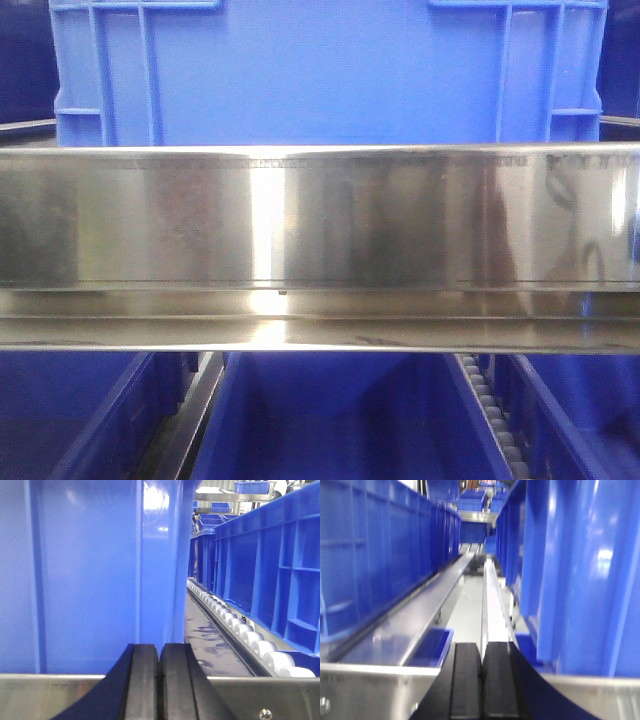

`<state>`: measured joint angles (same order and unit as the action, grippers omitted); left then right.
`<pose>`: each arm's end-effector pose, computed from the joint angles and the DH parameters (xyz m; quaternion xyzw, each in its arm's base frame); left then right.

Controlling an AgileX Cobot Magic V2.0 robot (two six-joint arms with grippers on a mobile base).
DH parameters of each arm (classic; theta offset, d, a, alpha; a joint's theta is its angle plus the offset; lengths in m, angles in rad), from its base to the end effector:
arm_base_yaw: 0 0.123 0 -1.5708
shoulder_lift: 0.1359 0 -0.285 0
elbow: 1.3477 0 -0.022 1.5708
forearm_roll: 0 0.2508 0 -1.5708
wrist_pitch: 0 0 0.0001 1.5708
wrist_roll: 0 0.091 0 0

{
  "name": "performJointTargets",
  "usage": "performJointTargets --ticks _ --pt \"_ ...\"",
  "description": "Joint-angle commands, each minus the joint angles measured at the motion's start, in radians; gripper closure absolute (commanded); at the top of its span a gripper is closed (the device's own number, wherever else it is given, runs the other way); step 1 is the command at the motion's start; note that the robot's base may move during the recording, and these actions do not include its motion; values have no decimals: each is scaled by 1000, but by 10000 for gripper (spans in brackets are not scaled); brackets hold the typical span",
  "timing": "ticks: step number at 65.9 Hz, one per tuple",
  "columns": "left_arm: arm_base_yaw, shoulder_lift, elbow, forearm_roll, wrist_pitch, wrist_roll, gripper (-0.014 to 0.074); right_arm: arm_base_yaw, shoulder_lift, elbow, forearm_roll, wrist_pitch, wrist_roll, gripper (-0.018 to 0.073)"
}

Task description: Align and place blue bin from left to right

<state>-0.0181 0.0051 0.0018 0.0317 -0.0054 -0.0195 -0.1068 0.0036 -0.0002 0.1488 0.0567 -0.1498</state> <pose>0.0567 -0.0010 0.2128 0.0103 0.6761 -0.0022 0.7367 0.0566 -0.0053 0.2080 0.0338 0.6964 -0.0358 0.7159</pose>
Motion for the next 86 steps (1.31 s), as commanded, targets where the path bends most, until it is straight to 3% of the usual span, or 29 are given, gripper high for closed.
performJointTargets --ticks 1,30,39,53,62,70,75,83,86 --pt "5 -5 -2 3 -22 2 707 1 -4 0 0 -51 -3 711" --pt "5 -5 -34 -32 -99 2 707 1 -4 -35 12 -121 2 711" --pt "5 -5 -189 -32 25 2 707 1 -4 -200 12 -57 3 711" --pt "5 35 -471 1 275 2 700 1 36 -486 15 192 3 711" --pt "5 132 -627 11 375 26 554 1 131 -645 19 296 3 699" --pt "5 247 -708 23 394 76 317 1 236 -745 19 341 3 516" --pt "5 320 -743 21 392 76 197 1 304 -776 19 341 3 303" --pt "-48 386 -784 21 384 76 92 1 378 -790 19 329 3 3" --pt "-77 406 -799 21 395 76 67 3 388 -790 19 329 3 -13"
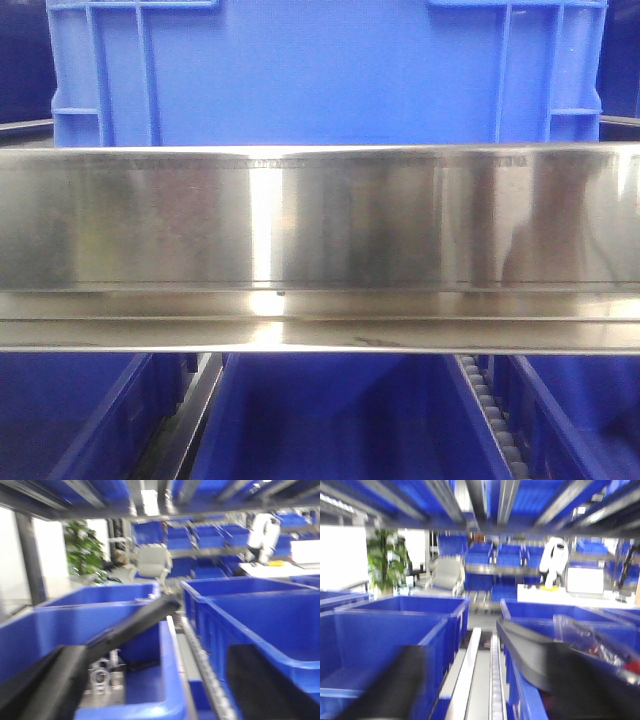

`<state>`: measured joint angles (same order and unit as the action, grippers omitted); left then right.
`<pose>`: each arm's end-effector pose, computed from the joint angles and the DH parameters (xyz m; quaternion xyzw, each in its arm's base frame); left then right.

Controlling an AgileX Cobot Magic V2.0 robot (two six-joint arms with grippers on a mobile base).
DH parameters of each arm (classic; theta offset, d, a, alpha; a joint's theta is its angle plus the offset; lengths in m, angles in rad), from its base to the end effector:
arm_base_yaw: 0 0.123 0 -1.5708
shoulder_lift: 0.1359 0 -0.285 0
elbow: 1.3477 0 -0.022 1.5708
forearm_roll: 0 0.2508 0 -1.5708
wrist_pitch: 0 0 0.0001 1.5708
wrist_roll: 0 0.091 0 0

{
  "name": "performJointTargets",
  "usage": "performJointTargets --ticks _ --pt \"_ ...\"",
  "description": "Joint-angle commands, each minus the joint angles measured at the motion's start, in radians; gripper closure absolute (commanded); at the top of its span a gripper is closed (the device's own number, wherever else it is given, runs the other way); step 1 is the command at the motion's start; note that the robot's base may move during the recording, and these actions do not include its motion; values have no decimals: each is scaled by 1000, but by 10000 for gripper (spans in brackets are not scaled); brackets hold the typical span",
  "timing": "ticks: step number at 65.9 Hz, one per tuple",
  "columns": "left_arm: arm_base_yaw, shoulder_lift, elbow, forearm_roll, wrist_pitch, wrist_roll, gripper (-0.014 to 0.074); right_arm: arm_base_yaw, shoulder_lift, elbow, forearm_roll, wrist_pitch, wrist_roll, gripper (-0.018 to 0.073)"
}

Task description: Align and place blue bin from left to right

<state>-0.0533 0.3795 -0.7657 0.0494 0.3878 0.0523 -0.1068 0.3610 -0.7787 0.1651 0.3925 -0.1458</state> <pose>0.0559 -0.0013 0.4051 0.0442 0.6746 0.0228 0.7365 0.0489 0.0005 0.4100 0.0143 0.6644 -0.0164 0.7471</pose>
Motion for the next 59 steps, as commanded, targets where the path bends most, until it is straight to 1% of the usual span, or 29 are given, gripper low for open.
performJointTargets --ticks 1,6,11,20,22,31,38,41,46,52,59 --pt "-57 39 -38 3 7 5 56 6 35 -11 2 -7 -1 -10" --pt "-108 83 -80 1 57 5 36 21 48 -11 2 -3 -1 -10" --pt "-165 137 -133 -8 104 5 36 44 64 -23 2 5 -1 -10" --pt "-264 248 -236 -39 165 5 36 106 130 -75 2 38 -1 -10" --pt "-289 275 -259 -49 171 5 36 120 150 -97 5 50 -1 -10" --pt "-384 416 -370 -49 197 5 36 186 267 -202 5 102 -1 -10" --pt "-441 524 -462 -49 227 5 36 232 369 -297 5 151 -1 -10" --pt "-460 578 -515 -49 238 5 36 251 418 -346 5 178 -1 -10" --pt "-469 670 -601 -49 276 1 36 268 505 -431 5 246 -1 -10" --pt "-469 772 -724 -42 344 -44 36 270 601 -550 5 343 -1 -10" --pt "-467 887 -882 10 467 -122 36 270 728 -706 3 456 42 -10"
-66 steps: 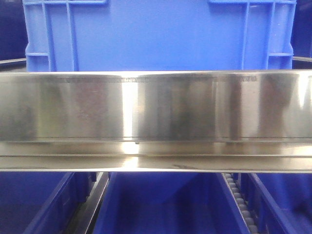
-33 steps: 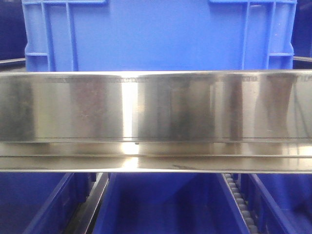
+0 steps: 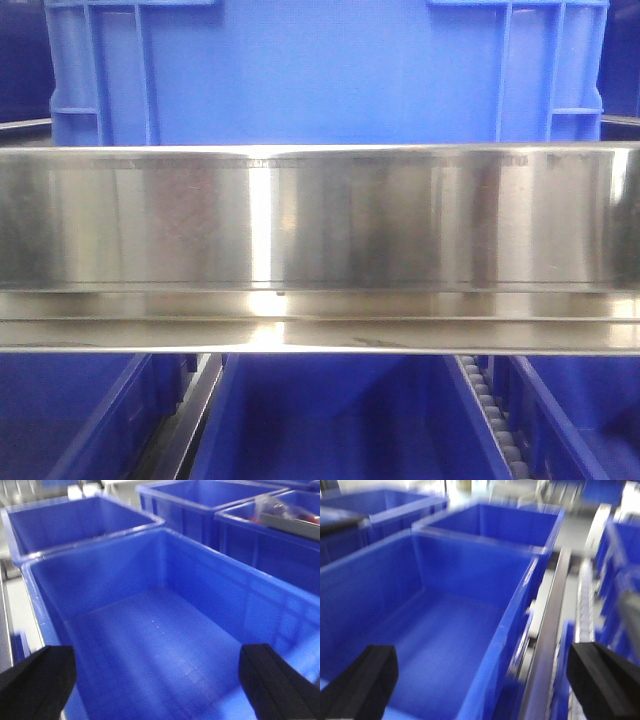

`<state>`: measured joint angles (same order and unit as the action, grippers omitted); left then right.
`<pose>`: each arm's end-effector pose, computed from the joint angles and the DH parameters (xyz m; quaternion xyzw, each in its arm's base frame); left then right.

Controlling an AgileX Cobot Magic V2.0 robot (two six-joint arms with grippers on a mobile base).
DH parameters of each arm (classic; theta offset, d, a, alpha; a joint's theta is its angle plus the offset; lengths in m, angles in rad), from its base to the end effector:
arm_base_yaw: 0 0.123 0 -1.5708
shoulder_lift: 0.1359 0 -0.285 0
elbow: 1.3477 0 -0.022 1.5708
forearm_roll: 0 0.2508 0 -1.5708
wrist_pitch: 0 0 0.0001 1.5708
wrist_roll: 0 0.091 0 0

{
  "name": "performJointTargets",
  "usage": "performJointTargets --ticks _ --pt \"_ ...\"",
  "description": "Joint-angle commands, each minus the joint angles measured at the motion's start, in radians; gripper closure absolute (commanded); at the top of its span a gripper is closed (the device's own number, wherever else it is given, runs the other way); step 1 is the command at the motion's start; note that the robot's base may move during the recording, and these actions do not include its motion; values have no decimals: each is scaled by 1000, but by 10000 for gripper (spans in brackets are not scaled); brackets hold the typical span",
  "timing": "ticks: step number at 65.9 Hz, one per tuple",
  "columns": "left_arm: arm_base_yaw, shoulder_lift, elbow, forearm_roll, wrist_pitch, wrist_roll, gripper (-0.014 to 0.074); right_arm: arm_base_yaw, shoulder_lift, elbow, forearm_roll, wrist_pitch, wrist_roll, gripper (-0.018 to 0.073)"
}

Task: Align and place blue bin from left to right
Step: 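Lower both grippers onto the bin's side rim and close them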

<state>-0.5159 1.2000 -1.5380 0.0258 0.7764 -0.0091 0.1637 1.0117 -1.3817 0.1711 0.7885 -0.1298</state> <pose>0.2082 -0.1162 0.4923 0.2078 0.7929 -0.1364 0.5563 0.1796 0.0408 0.4845 -0.1049 0.8044 0.0941 0.5772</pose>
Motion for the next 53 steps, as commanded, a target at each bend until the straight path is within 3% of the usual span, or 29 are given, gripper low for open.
performJointTargets --ticks 1,8,16,22,33,53 --pt "-4 90 -129 45 95 -69 36 0 92 -123 -3 73 33 -10" --pt "-4 203 -282 131 247 -135 36 0 216 -284 -41 181 92 -10" --pt "7 318 -421 203 394 -217 36 0 350 -449 -171 349 197 -10" --pt "40 384 -506 199 445 -230 36 0 438 -562 -219 433 217 -10" --pt "107 486 -615 148 445 -230 36 0 565 -701 -224 433 221 -10" --pt "161 601 -620 94 445 -228 36 0 699 -714 -212 433 227 -10"
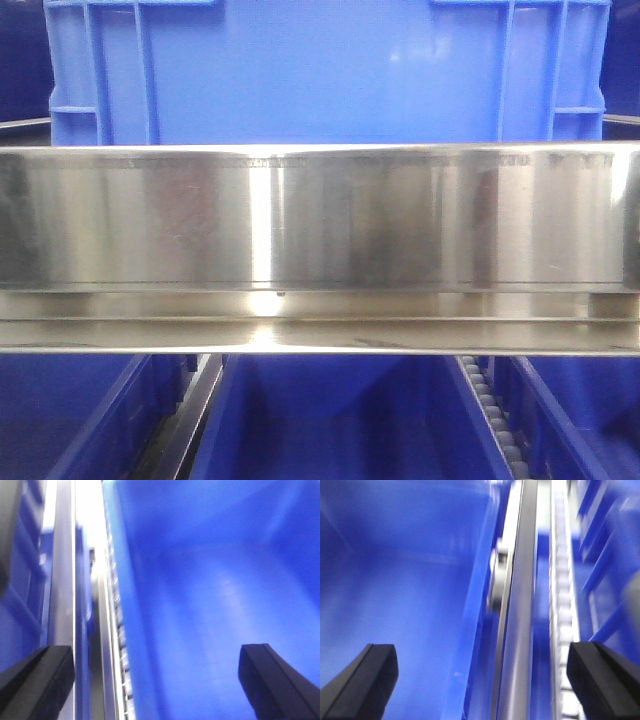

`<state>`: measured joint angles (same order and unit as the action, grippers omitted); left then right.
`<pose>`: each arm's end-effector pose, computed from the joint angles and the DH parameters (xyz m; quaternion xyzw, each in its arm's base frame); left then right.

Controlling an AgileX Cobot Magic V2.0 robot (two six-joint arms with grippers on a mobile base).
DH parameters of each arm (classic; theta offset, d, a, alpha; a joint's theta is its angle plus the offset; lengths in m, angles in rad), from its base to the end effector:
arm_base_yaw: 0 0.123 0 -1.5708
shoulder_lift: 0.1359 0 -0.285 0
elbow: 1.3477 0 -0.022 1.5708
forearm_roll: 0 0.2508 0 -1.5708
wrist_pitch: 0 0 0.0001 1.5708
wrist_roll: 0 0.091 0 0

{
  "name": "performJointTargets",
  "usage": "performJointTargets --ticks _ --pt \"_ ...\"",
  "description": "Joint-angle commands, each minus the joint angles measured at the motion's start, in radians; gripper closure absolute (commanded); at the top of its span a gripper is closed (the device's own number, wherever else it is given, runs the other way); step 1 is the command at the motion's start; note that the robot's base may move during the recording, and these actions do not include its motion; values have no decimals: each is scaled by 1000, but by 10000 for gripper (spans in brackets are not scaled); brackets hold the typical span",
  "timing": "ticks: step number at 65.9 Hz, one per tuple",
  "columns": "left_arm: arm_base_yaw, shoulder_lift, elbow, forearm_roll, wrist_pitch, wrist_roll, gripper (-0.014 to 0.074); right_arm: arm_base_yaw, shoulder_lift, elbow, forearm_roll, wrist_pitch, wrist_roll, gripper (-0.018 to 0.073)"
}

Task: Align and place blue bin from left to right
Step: 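Lower both grippers onto the bin's side rim and close them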

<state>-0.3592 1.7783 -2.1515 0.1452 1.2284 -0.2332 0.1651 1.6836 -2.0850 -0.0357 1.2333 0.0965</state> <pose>0.3562 -0.1205 0.4600 0.0535 0.9165 -0.0445 0.3938 0.3439 0.0542 0.4747 -0.0301 0.9153 0.0347 0.4002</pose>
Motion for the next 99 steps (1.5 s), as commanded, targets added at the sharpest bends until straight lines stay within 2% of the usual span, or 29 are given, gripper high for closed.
performJointTargets --ticks 1,19,71,99 --pt "4 27 -7 -27 -7 -4 36 -2 36 -11 -3 -12 1 -10" --pt "4 104 -5 -27 -7 -4 36 -2 148 -11 77 -12 1 -10" --pt "7 146 -3 -10 -7 -4 36 -2 217 -9 84 -12 12 -10" --pt "38 146 -3 -12 -7 30 36 -2 217 -9 84 -12 14 -10"
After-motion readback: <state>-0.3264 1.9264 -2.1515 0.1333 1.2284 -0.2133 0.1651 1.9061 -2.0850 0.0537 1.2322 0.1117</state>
